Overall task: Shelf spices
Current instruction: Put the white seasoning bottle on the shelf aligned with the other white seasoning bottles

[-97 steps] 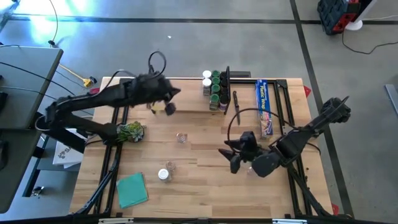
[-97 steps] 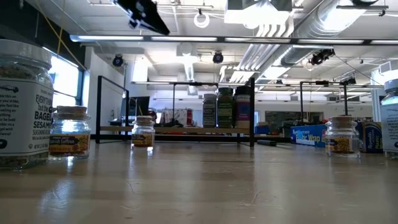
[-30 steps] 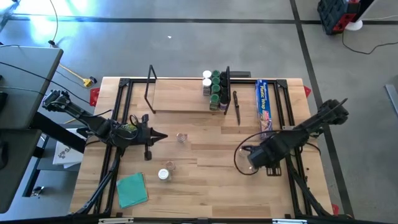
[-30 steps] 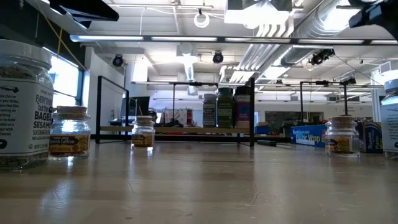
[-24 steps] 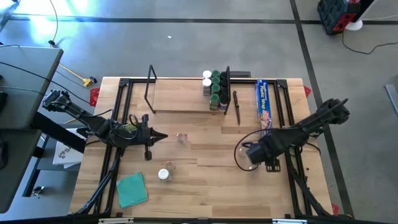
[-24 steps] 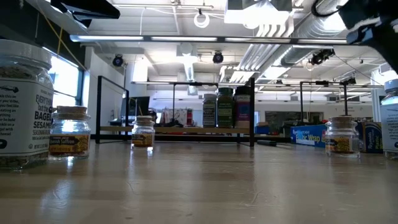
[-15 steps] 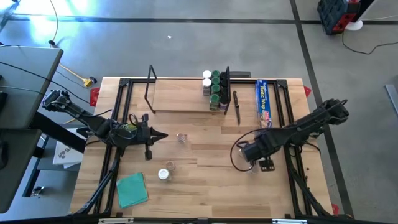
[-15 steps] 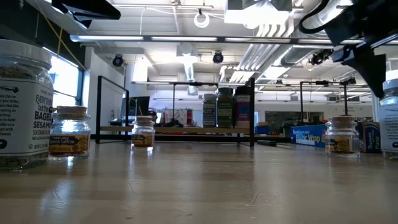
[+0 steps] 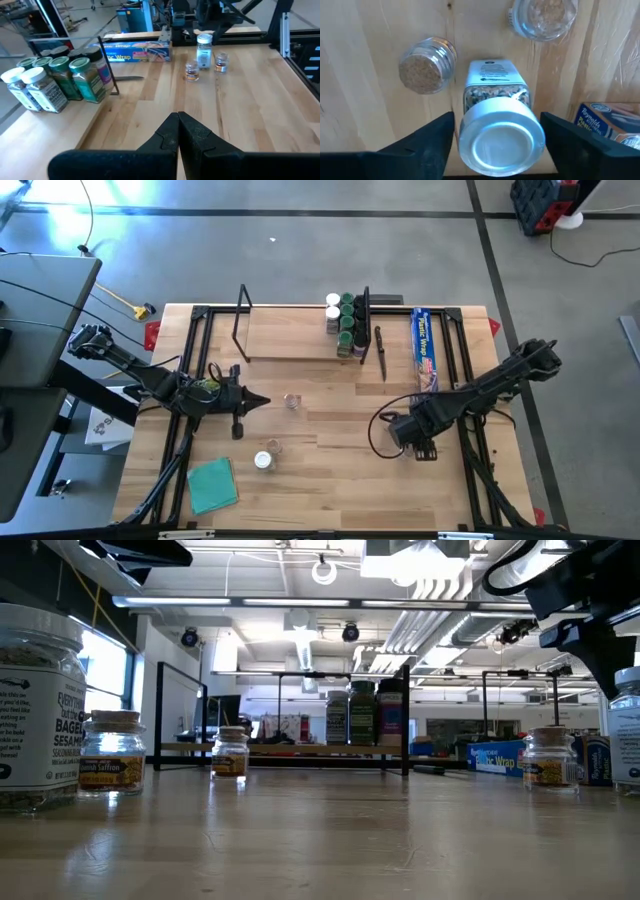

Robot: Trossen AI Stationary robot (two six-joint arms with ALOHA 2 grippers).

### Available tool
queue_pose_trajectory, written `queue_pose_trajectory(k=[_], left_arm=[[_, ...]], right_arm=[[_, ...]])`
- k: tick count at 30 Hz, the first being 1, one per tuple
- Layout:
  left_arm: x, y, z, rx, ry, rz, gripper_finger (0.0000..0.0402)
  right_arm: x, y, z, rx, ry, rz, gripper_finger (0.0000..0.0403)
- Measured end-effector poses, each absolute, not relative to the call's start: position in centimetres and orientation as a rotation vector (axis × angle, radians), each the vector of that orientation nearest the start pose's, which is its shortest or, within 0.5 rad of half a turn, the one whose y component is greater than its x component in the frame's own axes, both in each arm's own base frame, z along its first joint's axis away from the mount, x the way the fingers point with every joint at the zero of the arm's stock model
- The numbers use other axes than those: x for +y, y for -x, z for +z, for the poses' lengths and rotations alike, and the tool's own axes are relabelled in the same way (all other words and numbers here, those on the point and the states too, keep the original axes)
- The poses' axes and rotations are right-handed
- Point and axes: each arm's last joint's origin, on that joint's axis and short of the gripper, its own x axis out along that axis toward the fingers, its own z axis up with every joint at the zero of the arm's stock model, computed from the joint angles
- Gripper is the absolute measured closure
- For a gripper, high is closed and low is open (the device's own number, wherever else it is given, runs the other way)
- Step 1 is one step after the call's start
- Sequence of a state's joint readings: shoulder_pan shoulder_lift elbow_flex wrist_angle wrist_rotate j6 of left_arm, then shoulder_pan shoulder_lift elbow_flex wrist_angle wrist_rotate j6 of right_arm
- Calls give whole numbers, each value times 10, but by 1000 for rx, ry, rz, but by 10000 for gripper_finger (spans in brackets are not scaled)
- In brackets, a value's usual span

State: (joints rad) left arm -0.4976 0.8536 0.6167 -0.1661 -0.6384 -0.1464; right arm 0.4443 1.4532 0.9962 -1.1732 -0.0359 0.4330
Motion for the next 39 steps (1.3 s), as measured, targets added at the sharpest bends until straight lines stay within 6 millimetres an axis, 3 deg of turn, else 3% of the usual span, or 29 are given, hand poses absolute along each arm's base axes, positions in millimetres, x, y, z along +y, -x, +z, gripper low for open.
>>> queue_pose_trajectory(k=[6, 9, 12, 16, 19, 21, 25, 30, 34, 39], left_arm=[[-72, -169, 268, 326, -84, 172, 402], [-72, -169, 268, 325, -84, 171, 402], [-72, -169, 268, 322, -82, 171, 401], [-72, -169, 268, 320, -72, 173, 401], [-72, -169, 269, 319, -66, 175, 401], [-71, -169, 269, 317, -60, 178, 402], [-71, -168, 269, 311, -60, 193, 402], [-68, -163, 275, 280, -20, 196, 402], [-65, -158, 277, 276, 63, 197, 402], [-65, -154, 271, 340, 106, 178, 402]], right_arm=[[101, -206, 215, 1642, -46, -29, 203], [99, -208, 224, 1657, -80, -94, 213], [99, -210, 249, 1661, -107, -136, 213], [95, -217, 298, 1579, -113, -202, 213], [89, -238, 328, 1451, -162, -267, 213], [86, -261, 337, 1408, -126, -255, 213], [70, -325, 329, 1426, 12, -160, 213], [35, -397, 294, 1434, 88, -71, 213], [12, -431, 259, 1462, 75, -18, 213], [-4, -451, 235, 1484, 46, -6, 213]])
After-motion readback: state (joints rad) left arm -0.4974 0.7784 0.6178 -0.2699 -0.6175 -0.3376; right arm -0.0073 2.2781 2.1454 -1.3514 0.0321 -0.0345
